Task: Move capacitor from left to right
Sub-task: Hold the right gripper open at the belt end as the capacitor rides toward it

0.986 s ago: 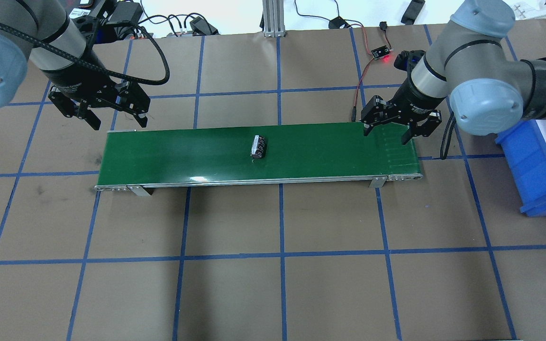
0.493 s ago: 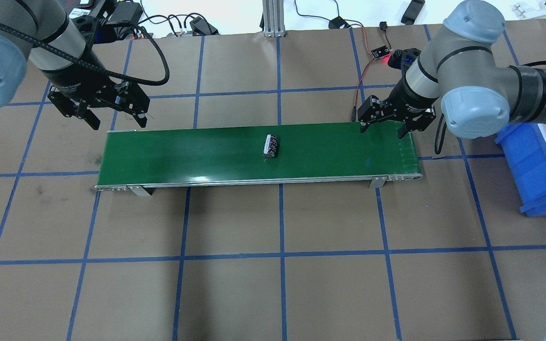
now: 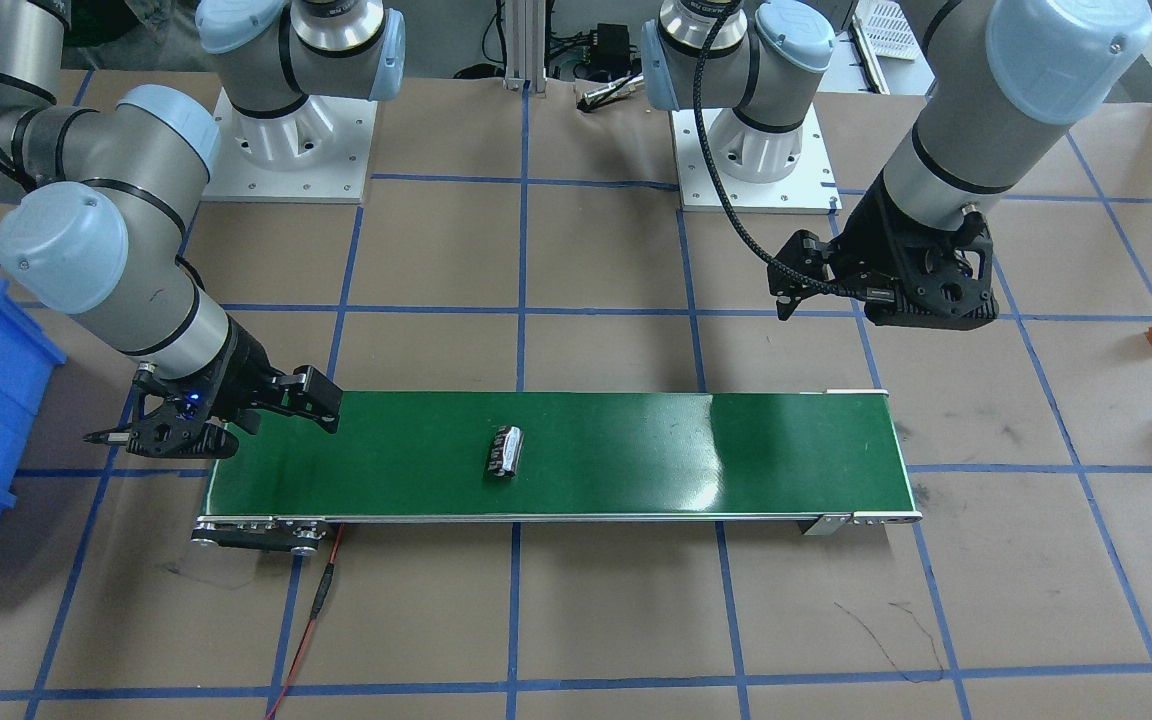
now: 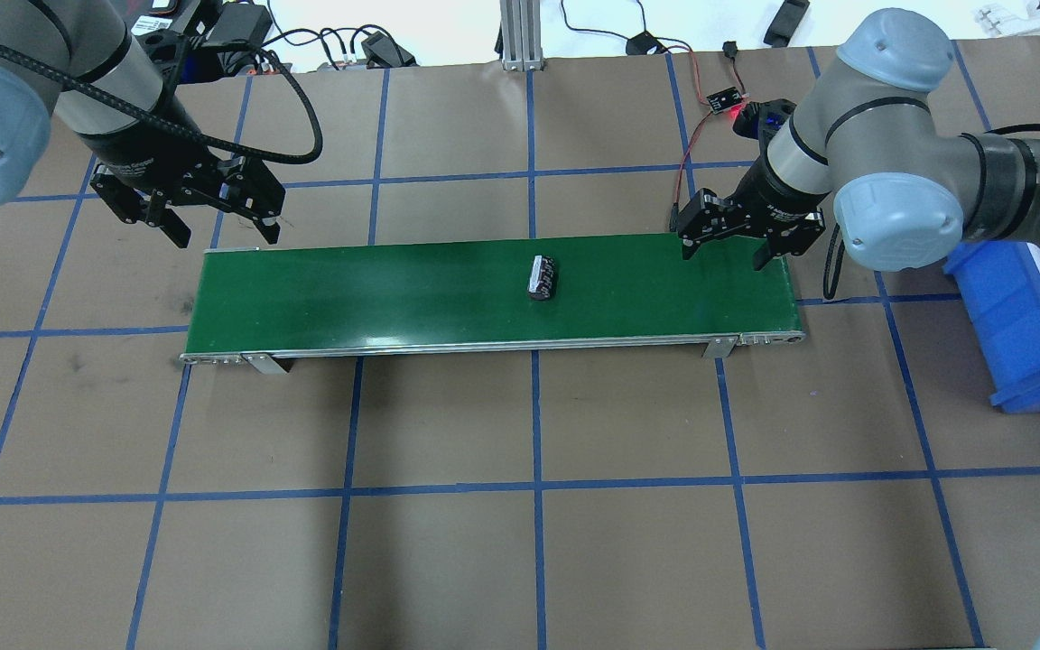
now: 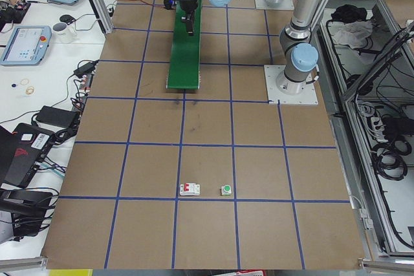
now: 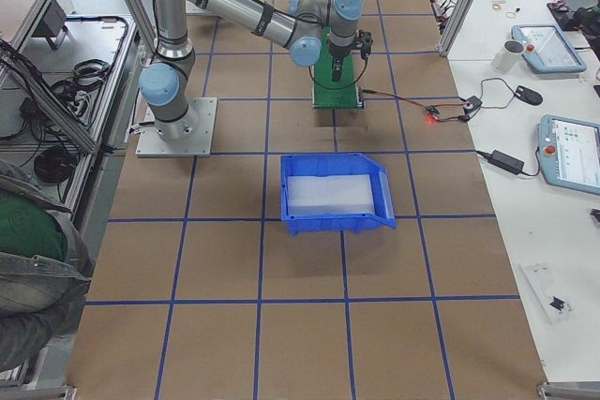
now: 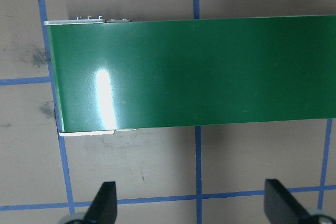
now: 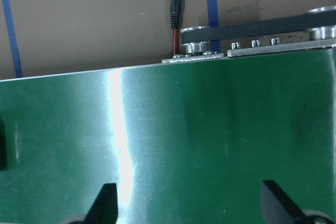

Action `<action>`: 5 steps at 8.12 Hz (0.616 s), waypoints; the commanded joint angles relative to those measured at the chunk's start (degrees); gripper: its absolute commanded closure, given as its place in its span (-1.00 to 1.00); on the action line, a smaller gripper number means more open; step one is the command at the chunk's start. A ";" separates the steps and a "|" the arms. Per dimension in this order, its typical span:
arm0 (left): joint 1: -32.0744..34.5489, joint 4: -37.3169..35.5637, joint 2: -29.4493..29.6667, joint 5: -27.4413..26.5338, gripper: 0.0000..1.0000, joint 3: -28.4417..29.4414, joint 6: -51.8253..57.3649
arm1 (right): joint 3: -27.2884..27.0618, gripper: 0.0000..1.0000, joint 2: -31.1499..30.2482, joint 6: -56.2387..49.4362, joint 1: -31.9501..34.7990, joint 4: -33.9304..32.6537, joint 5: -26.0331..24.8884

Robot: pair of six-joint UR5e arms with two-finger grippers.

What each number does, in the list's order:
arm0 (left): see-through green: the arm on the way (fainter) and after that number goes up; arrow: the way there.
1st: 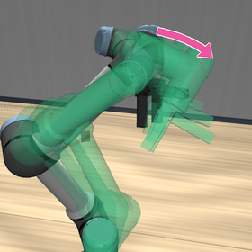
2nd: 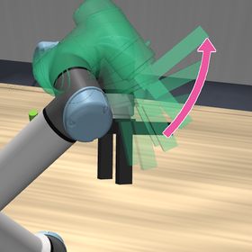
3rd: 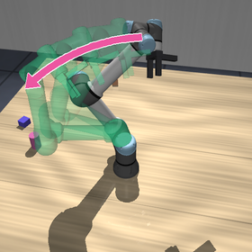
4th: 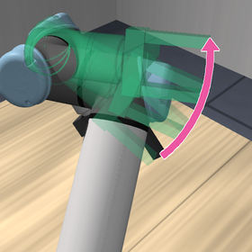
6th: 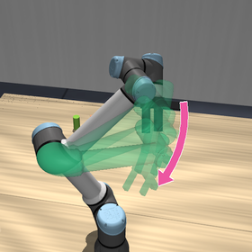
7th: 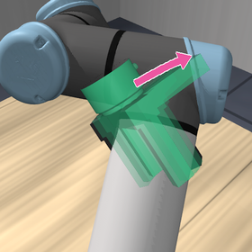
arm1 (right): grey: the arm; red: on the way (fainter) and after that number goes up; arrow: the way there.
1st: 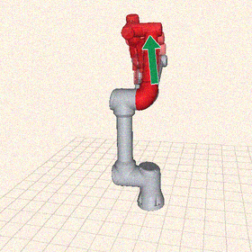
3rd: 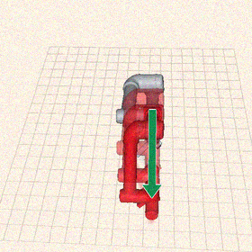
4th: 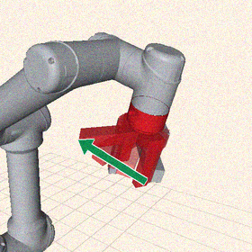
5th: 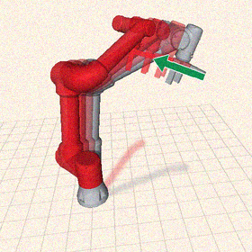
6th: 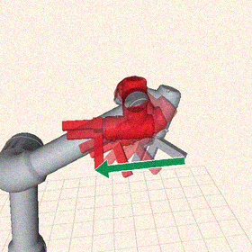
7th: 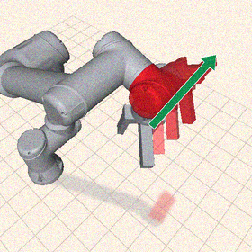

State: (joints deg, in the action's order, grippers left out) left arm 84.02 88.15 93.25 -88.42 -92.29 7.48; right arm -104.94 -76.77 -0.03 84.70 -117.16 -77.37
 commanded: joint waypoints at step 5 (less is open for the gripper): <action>0.00 0.01 -0.97 -0.52 -1.00 0.00 0.16 | -0.09 -0.88 0.65 0.11 0.03 0.01 0.64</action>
State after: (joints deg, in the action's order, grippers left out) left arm 84.02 88.15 92.34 -88.51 -92.28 7.56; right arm -105.01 -76.49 0.06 84.73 -117.18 -76.83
